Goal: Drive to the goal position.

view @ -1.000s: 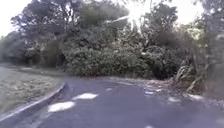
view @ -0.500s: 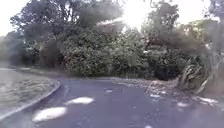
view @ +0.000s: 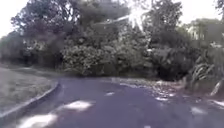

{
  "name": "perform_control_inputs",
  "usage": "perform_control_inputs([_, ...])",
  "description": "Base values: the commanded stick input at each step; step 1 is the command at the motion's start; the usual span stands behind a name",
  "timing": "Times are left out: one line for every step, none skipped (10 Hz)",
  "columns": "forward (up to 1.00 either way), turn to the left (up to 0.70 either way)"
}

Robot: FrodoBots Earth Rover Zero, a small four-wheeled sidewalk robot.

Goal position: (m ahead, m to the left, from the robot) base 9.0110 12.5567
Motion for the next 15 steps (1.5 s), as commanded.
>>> perform_control_inputs([0.7,0.14])
perform_control_inputs([0.7,0.14])
perform_control_inputs([0.7,0.14])
perform_control_inputs([0.7,0.14])
perform_control_inputs([0.7,0.14])
perform_control_inputs([0.7,0.14])
perform_control_inputs([0.7,0.14])
perform_control_inputs([0.7,0.14])
perform_control_inputs([0.7,0.14])
perform_control_inputs([0.7,0.14])
perform_control_inputs([0.7,0.14])
perform_control_inputs([0.7,0.14])
perform_control_inputs([0.7,0.14])
perform_control_inputs([0.7,0.14])
perform_control_inputs([0.7,0.14])
